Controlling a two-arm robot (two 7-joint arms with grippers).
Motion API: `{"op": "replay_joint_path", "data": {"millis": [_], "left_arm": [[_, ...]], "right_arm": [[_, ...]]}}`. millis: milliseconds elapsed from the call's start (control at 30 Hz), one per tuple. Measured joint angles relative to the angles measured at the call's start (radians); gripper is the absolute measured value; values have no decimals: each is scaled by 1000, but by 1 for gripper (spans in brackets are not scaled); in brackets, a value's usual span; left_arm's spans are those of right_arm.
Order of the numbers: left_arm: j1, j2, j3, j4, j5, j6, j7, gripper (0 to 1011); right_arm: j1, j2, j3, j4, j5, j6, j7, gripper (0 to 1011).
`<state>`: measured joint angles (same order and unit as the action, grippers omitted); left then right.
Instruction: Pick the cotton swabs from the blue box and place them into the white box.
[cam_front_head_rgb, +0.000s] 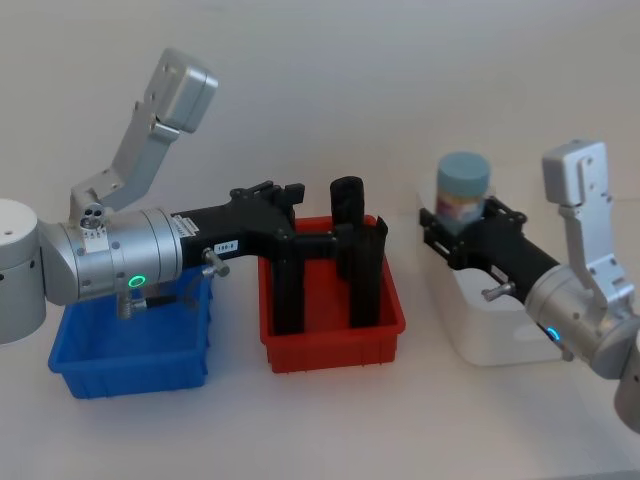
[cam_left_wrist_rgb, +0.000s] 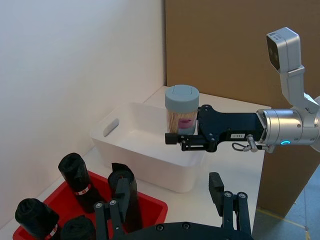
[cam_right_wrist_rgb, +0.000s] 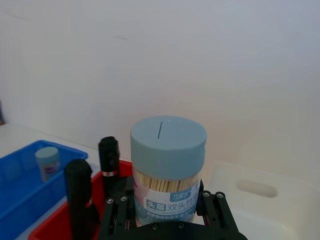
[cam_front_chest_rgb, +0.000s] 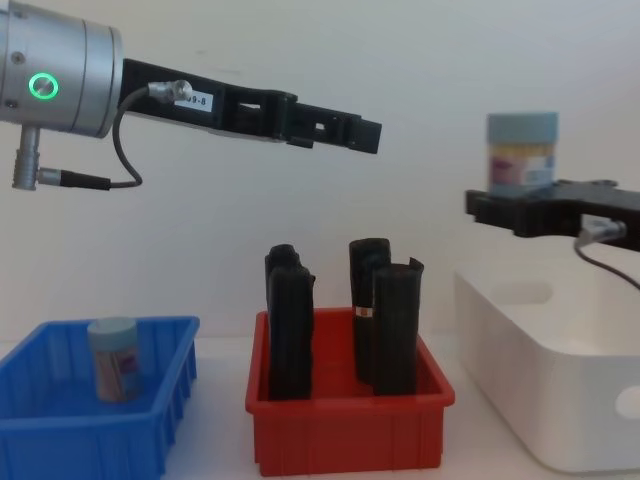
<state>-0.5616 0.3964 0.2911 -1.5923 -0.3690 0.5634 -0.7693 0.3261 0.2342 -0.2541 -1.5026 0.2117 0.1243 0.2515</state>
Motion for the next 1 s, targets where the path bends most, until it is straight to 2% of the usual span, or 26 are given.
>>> {"op": "replay_joint_path", "data": {"millis": [133, 400, 600, 800, 1000], "left_arm": [[0, 0, 0, 0, 0, 0, 0, 1004], [0, 0, 0, 0, 0, 0, 0, 1004], [0, 0, 0, 0, 0, 0, 0, 1004], [0, 0, 0, 0, 0, 0, 0, 1004], [0, 0, 0, 0, 0, 0, 0, 1004]], "right_arm": [[7, 9, 17, 25, 1, 0, -45, 633], [48, 12, 38, 108, 0, 9, -79, 633], [90, 5, 43, 187, -10, 13, -76, 633], [153, -11, 42, 303, -27, 14, -49, 633], [199, -25, 36, 390, -41, 10, -26, 633]]}}
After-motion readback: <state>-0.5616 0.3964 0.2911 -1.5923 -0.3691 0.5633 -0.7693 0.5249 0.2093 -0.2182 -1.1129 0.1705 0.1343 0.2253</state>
